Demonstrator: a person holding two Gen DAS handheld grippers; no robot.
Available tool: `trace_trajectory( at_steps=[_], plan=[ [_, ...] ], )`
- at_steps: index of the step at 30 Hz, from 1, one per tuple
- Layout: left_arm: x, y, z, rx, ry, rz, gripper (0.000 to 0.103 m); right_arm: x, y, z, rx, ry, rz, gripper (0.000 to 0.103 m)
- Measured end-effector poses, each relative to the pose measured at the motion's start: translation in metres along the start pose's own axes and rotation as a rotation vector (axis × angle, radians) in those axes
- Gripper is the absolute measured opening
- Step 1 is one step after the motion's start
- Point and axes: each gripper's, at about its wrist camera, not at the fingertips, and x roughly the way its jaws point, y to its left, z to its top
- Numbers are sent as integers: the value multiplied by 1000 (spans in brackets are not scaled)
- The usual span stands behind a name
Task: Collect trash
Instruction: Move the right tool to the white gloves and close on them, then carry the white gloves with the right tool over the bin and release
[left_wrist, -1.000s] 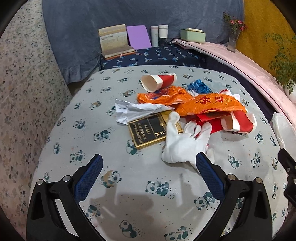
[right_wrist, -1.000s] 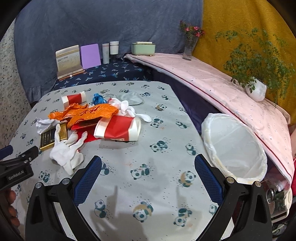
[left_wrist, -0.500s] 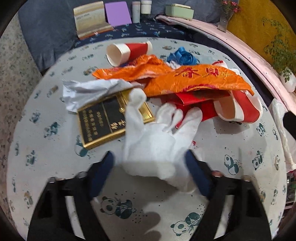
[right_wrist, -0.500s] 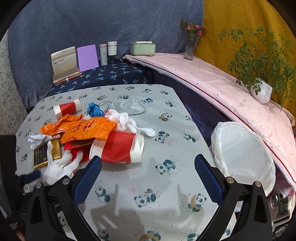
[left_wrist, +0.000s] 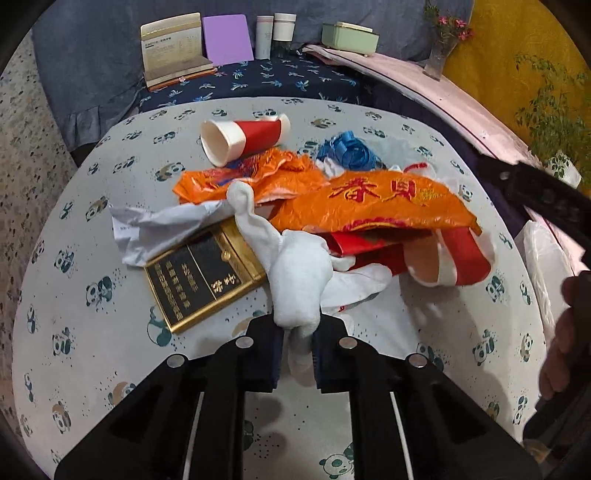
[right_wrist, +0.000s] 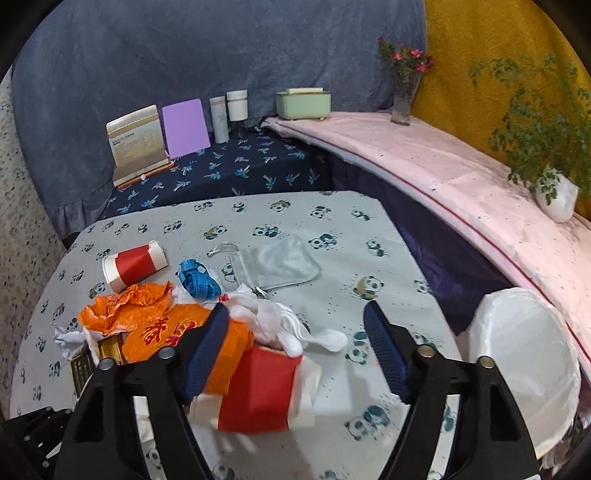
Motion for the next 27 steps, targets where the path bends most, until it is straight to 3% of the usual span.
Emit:
trace_trajectory(
  at_steps=[8, 11, 13, 16, 27],
  plan=[
    [17, 6, 11, -17, 33, 4, 13, 59, 3, 2, 17, 105, 54, 55],
    [20, 6, 11, -15, 38, 13, 13, 73, 3, -4, 24, 138, 75, 41],
    [22, 6, 11, -14, 40, 19, 13, 76, 4, -7, 25, 152, 96, 22],
    [23, 5, 10, -14, 43, 23, 13, 73, 5, -11, 12, 145, 107, 9],
    [-2, -9, 6, 8, 21, 23, 13, 18, -13, -2, 41, 45, 103, 7]
  ],
)
